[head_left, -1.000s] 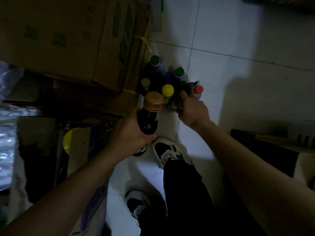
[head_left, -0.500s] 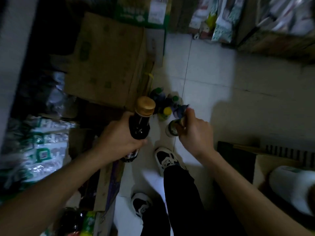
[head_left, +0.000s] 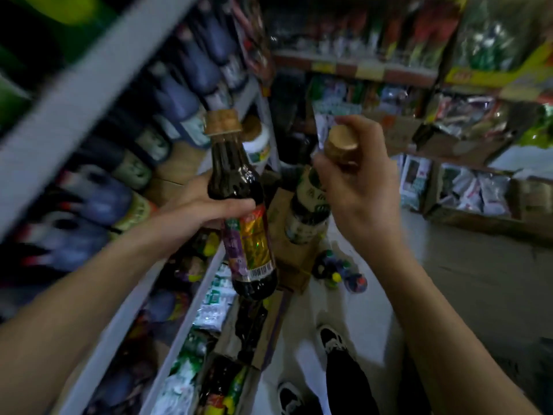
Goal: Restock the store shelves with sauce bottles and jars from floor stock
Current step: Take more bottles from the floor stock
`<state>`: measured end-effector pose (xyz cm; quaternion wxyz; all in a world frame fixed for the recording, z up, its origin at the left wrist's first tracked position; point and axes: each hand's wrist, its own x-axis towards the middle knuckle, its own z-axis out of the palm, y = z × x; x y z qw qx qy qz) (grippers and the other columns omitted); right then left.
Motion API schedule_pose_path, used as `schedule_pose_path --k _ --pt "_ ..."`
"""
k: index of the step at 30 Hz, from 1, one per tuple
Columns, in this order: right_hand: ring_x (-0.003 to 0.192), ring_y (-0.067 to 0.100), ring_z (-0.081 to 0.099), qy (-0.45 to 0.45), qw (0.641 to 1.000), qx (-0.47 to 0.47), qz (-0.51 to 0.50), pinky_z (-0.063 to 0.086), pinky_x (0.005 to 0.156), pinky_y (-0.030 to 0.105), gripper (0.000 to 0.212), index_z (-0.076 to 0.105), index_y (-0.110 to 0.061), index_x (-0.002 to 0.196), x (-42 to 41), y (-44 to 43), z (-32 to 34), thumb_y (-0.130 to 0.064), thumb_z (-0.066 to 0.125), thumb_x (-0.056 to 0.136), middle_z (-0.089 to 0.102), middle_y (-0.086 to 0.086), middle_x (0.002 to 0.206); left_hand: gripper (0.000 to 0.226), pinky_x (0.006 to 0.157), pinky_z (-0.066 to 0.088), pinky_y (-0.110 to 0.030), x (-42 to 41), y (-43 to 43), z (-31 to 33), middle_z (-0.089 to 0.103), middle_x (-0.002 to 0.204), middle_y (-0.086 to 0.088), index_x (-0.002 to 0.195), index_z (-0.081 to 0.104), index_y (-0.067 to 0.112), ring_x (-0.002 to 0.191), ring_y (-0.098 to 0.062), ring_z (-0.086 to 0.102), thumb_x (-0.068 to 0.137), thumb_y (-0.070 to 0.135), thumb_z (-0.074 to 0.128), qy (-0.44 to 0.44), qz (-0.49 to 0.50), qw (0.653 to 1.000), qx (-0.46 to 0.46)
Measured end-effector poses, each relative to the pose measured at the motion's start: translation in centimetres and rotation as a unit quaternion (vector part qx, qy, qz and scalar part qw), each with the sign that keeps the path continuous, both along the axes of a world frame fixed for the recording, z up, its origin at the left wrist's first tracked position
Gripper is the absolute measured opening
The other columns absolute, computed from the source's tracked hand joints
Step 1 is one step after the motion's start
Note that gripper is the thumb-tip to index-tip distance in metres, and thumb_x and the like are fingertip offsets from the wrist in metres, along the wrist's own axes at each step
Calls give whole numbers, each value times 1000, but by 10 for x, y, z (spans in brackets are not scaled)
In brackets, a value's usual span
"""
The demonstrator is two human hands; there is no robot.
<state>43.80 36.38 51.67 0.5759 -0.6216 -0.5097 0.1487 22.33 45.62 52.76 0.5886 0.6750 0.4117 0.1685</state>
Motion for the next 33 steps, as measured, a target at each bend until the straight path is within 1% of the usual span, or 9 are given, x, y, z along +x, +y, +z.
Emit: schedule_pose_path --k 5,8,11,13,16,18,24,27,33 --pt "78 1 50 152 984 52 74 43 73 25 23 48 -1 117 -40 7 120 -13 55 99 49 -12 88 12 56 49 -14 -28 -42 125 71 75 11 88 73 31 67 -2 67 77 28 74 -57 114 989 76" --pt "86 19 53 213 964 53 153 46 82 43 16 51 -9 108 -68 3 176 -20 52 98 55 8 93 29 59 48 -14 -40 -71 182 68 73 11 94 66 14 67 -1 64 75 35 74 -46 218 966 129" --pt "93 42 55 269 927 19 262 44 91 58 24 55 -12 110 -92 0 217 -27 53 91 57 26 101 60 74 52 -39 -52 -97 224 69 84 3 93 65 10 79 -14 64 64 62 72 39 298 926 228" --pt "88 36 55 262 900 4 347 45 88 60 22 59 -19 109 -108 -3 238 -29 55 90 57 21 96 62 75 54 -44 -61 -115 244 70 87 5 93 65 21 84 -15 66 61 74 64 131 347 882 290" --pt "86 30 60 231 868 8 440 48 87 56 22 60 -26 111 -134 -8 260 -27 56 89 64 12 91 62 61 51 -30 -76 -145 262 66 86 16 97 58 35 77 -5 60 57 83 57 238 443 792 347" --pt "93 29 62 205 851 14 483 48 91 54 24 59 -27 112 -155 -11 270 -28 56 89 65 10 98 67 56 44 -29 -89 -162 267 63 84 16 96 55 34 78 -10 61 54 86 53 269 490 750 353" --pt "84 18 62 196 796 -11 572 50 78 40 22 59 -32 112 -228 -32 283 -30 55 90 64 3 92 60 62 50 -30 -152 -222 264 62 82 16 87 49 34 79 -9 60 54 84 58 257 602 693 302" --pt "84 21 61 171 779 -13 603 50 81 47 22 59 -31 111 -270 -54 282 -37 57 89 65 3 91 64 57 47 -24 -187 -259 258 61 81 18 92 50 34 75 -2 59 54 84 60 250 647 661 286" --pt "83 13 66 133 754 -26 643 54 79 41 18 59 -41 104 -360 -119 272 -42 61 86 68 -8 85 67 53 46 -21 -262 -341 245 61 78 19 94 51 33 70 6 56 54 86 58 251 706 608 262"
